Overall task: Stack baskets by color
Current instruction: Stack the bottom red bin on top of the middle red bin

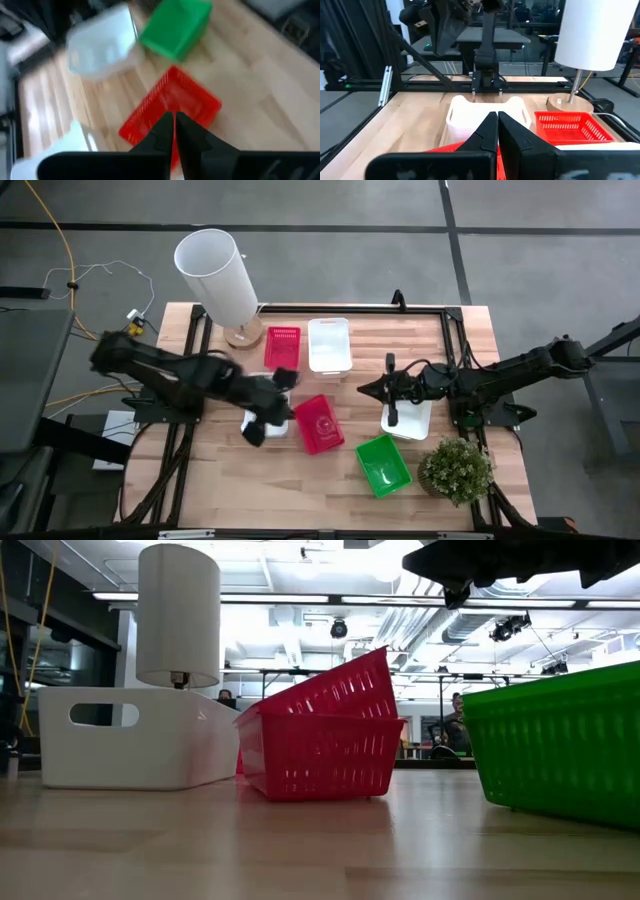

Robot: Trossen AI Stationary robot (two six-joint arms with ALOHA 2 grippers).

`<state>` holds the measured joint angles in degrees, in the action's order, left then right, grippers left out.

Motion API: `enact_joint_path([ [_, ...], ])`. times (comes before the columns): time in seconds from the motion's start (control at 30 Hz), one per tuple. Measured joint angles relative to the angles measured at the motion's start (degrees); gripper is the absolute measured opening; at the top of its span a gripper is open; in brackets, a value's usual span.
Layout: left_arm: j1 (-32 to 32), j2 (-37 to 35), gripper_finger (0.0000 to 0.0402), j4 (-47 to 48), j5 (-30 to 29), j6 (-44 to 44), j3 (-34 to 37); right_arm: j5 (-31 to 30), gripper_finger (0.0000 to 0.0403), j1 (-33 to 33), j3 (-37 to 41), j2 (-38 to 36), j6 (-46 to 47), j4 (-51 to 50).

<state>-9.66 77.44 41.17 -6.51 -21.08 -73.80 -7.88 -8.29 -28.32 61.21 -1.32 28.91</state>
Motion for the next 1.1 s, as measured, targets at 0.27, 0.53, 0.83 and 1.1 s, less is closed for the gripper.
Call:
enact_joint_path([
  [0.27, -4.21, -20.85, 0.0001, -43.25, -7.12, 5.92, 36.8, 2.63, 0.0, 0.0, 0.0, 0.0, 1.49, -0.22],
  [0.53, -8.14, -28.83, 0.0, -74.6, -16.75, 10.67, 55.58, 5.36, 0.0, -0.01, -0.26, 6.3, 7.19, -0.15],
  [0.83, -11.16, -33.32, 0.0, -69.72, -18.23, 16.45, 54.62, 11.35, 0.0, -0.01, -7.72, 19.0, 12.9, -13.36],
  [1.1, -13.35, -33.67, 0.0, -70.44, -20.87, 16.43, 54.53, 12.68, 0.0, -0.12, -15.47, 26.98, 13.17, -19.28],
])
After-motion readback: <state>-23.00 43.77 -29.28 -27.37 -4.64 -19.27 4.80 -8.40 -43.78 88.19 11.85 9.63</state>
